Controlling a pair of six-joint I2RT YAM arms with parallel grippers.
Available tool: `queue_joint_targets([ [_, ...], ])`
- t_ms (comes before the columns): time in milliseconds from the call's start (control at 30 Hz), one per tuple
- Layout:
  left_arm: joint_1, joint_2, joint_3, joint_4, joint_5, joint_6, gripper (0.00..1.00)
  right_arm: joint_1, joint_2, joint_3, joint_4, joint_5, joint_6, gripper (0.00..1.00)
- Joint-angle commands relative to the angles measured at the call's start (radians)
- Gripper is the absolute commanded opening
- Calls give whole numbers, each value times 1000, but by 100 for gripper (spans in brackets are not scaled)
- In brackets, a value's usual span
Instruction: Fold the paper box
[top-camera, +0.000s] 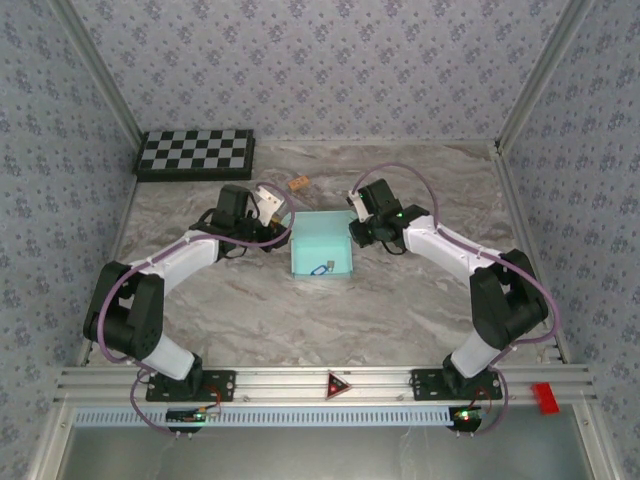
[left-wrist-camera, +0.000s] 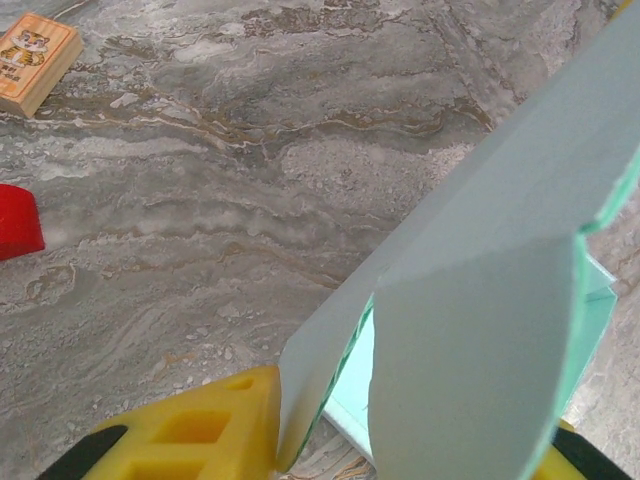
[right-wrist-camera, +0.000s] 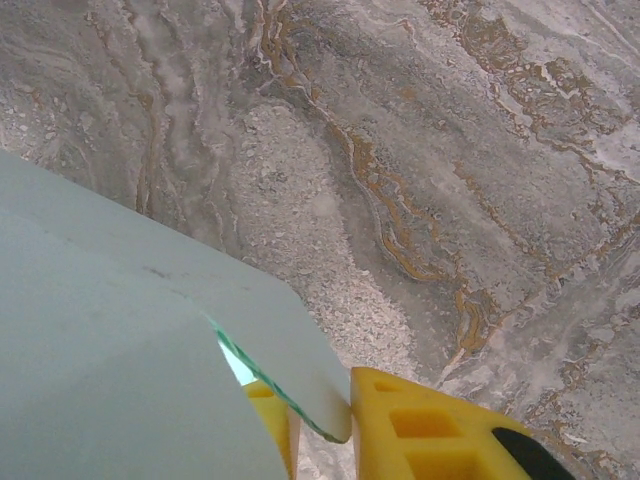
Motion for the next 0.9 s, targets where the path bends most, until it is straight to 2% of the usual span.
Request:
queue_joint_targets([
  [0, -11, -10, 18, -5, -15, -21, 30, 11, 7, 22, -6, 32, 30, 19],
  [233, -16, -17, 17, 8, -69, -92, 22, 40, -6, 1, 37, 86, 103, 12],
  [400, -32, -38, -2, 40, -109, -127, 21, 64, -30, -31, 75, 144, 157, 10],
  [667, -41, -43, -14, 84, -129, -179, 27, 79, -48, -77, 145, 160, 216, 9],
  [867, -49, -32, -16, 113, -133, -216, 28, 91, -59, -107, 189, 174, 247, 9],
])
